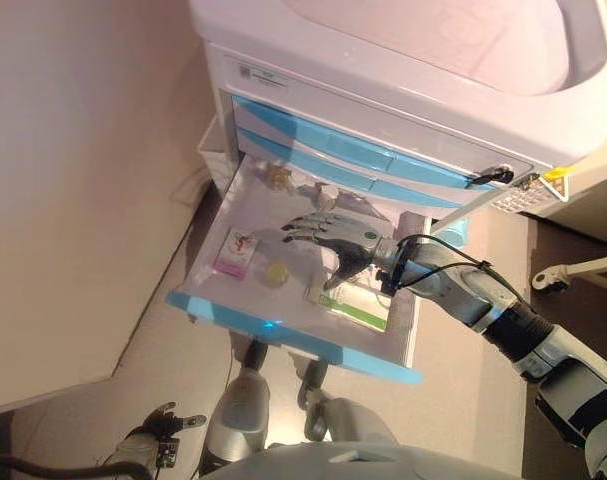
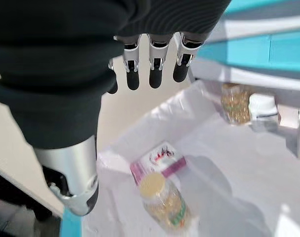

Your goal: Open the drawer and pick up the medicine

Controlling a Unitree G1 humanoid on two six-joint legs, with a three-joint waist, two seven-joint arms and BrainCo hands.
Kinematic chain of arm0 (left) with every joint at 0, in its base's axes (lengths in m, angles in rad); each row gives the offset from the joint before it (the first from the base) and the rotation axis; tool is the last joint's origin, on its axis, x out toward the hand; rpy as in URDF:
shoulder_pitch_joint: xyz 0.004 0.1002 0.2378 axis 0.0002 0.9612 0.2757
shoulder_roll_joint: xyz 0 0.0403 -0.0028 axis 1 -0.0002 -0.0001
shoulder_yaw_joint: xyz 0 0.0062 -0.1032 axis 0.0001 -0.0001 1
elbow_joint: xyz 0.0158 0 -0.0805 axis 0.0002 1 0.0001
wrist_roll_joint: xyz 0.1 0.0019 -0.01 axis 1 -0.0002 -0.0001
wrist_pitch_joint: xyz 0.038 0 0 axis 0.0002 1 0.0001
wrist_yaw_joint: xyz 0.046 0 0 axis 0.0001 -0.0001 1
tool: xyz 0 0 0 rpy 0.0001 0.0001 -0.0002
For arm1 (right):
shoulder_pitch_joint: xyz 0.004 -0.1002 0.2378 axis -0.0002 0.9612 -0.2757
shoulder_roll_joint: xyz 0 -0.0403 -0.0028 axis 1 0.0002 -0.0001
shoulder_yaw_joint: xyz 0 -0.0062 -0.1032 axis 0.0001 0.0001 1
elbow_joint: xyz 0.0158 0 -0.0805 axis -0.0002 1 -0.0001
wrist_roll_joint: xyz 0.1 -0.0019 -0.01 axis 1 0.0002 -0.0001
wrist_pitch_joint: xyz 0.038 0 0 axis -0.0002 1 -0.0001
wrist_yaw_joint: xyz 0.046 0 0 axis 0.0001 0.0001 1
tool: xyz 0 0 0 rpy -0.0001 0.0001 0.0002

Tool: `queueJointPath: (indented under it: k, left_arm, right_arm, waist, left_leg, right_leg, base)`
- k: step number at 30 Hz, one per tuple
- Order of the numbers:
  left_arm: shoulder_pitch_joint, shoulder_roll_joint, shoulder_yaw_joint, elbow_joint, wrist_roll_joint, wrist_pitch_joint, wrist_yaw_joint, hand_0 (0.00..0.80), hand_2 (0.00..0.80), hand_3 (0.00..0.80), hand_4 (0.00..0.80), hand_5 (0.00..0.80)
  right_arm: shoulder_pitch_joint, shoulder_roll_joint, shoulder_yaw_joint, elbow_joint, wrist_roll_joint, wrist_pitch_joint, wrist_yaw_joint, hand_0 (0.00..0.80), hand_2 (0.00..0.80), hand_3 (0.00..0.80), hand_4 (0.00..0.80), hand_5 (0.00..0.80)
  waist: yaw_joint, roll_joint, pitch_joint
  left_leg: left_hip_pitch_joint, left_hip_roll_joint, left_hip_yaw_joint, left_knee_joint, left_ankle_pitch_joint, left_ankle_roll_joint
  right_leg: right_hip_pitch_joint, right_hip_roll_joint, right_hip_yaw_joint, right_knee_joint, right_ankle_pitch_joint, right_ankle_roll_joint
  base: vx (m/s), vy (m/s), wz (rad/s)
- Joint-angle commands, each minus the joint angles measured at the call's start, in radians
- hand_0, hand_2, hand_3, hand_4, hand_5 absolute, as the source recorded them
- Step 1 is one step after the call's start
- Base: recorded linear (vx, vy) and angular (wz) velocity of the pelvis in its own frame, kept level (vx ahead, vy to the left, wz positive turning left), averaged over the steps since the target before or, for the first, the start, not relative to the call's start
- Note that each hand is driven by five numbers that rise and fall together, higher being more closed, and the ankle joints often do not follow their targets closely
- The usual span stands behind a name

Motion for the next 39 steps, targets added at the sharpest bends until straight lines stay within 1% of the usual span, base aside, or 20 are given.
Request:
queueJointPath:
  k: [1,5,10,20,32,39]
  left_arm:
    - [0.007,-0.008,-0.024,0.024,0.022,0.005,-0.007,0.000,0.000,0.000,0.000,0.000]
    - [0.014,-0.015,-0.026,0.019,0.035,-0.003,-0.008,0.000,0.000,0.000,0.000,0.000]
    - [0.011,-0.017,-0.024,0.019,0.042,-0.001,-0.017,0.000,0.000,0.000,0.000,0.000]
    - [0.013,-0.019,-0.023,0.025,0.064,-0.012,-0.023,0.000,0.000,0.000,0.000,0.000]
    - [0.015,-0.022,-0.023,0.029,0.080,-0.025,-0.030,0.000,0.000,0.000,0.000,0.000]
    - [0.014,-0.024,-0.027,0.032,0.087,-0.033,-0.032,0.000,0.000,0.000,0.000,0.000]
  right_arm:
    - [-0.040,0.032,0.040,-0.016,-0.015,-0.009,-0.063,0.000,0.000,0.000,0.000,0.000]
    - [-0.034,0.055,0.053,0.032,-0.047,0.001,-0.084,0.000,0.000,0.000,0.000,0.000]
    - [-0.040,0.073,0.069,0.084,-0.080,-0.007,-0.111,0.000,0.000,0.000,0.000,0.000]
    - [-0.038,0.098,0.094,0.163,-0.204,-0.009,-0.234,0.000,0.000,0.000,0.000,0.000]
    - [-0.028,0.121,0.119,0.199,-0.294,-0.022,-0.310,0.000,0.000,0.000,0.000,0.000]
    - [-0.014,0.139,0.138,0.228,-0.333,-0.014,-0.348,0.000,0.000,0.000,0.000,0.000]
  waist:
    - [0.025,0.007,-0.032]
    - [0.036,0.012,-0.036]
    - [0.044,0.020,-0.034]
    - [0.059,0.033,-0.039]
    - [0.070,0.041,-0.046]
    - [0.079,0.041,-0.045]
  left_leg:
    - [0.006,-0.052,-0.030,-0.022,-0.060,0.024]
    - [0.003,-0.054,-0.042,-0.027,-0.053,0.018]
    - [-0.003,-0.056,-0.052,-0.026,-0.048,0.014]
    - [-0.007,-0.062,-0.073,-0.033,-0.042,0.011]
    - [-0.006,-0.068,-0.090,-0.035,-0.039,0.012]
    - [-0.006,-0.072,-0.101,-0.033,-0.041,0.016]
  right_leg:
    - [0.023,0.017,-0.016,0.134,-0.133,0.016]
    - [0.027,0.014,-0.033,0.131,-0.136,0.014]
    - [0.027,0.010,-0.046,0.131,-0.137,0.012]
    - [0.030,0.006,-0.064,0.127,-0.139,0.012]
    - [0.035,0.003,-0.076,0.126,-0.139,0.013]
    - [0.037,0.002,-0.083,0.128,-0.141,0.012]
  base:
    - [0.020,-0.013,0.14]
    - [0.006,-0.003,0.02]
    - [0.003,0.003,0.03]
    - [0.006,0.001,0.03]
    - [0.016,0.002,0.05]
    - [0.000,0.000,0.00]
